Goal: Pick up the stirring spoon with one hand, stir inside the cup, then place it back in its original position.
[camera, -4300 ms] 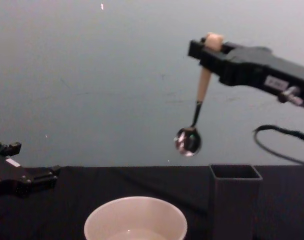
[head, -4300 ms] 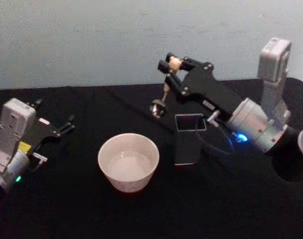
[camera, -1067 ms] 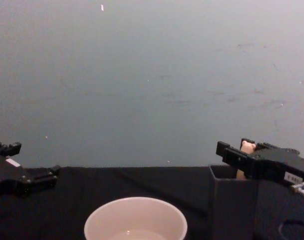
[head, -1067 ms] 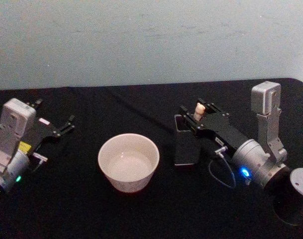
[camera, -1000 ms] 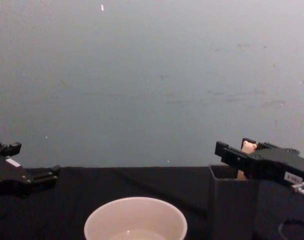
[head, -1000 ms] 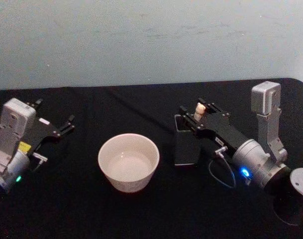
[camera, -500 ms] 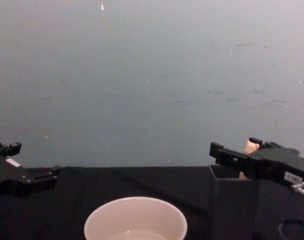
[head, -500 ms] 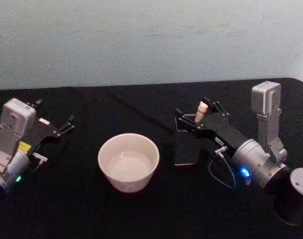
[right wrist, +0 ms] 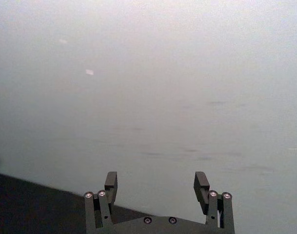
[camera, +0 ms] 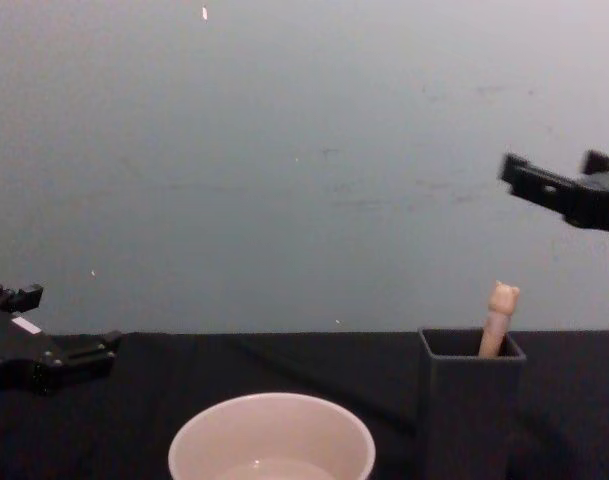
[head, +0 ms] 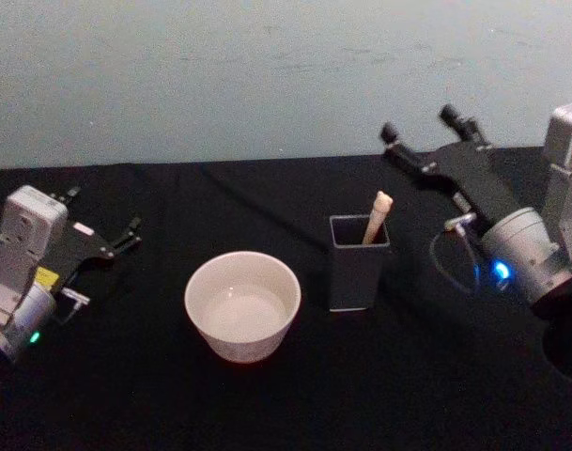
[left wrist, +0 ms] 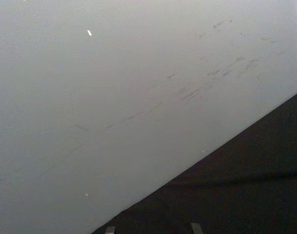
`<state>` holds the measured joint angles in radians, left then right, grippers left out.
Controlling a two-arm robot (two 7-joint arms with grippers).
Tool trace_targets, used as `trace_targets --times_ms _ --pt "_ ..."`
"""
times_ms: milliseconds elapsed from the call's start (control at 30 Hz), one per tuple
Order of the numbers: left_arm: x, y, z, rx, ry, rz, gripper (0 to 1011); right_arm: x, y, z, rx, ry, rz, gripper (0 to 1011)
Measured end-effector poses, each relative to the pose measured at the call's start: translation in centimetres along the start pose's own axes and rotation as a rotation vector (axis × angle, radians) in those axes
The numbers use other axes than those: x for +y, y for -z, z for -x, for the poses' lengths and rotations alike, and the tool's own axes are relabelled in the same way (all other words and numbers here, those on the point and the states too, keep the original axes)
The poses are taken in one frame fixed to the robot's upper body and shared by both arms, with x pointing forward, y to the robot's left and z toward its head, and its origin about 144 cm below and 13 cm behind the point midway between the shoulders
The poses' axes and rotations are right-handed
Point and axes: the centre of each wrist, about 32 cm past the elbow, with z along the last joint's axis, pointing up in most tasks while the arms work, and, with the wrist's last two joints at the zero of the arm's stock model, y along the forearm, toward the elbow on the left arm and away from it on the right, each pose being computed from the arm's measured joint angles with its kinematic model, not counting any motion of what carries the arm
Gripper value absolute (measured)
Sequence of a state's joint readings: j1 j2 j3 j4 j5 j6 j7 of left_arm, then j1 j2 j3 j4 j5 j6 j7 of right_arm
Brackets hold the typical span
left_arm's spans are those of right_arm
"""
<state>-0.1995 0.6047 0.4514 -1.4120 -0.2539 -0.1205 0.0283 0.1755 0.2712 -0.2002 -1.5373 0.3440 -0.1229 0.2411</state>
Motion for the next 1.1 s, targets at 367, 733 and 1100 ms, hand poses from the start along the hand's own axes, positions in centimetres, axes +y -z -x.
trace_targets --times_ms 367,733,1100 --pt "0.0 0.0 0.0 0.000 0.000 0.000 1001 -1.3 3.6 -1.8 -0.140 0.147 0.171 1002" --pt "0.0 0.0 0.0 0.000 0.000 0.000 1001 -2.6 6.3 -1.4 -0.144 0.118 0.315 1002" --pt "0.0 0.0 0.0 0.000 0.000 0.000 1001 -2.5 6.2 -1.4 -0.145 0.116 0.311 1002"
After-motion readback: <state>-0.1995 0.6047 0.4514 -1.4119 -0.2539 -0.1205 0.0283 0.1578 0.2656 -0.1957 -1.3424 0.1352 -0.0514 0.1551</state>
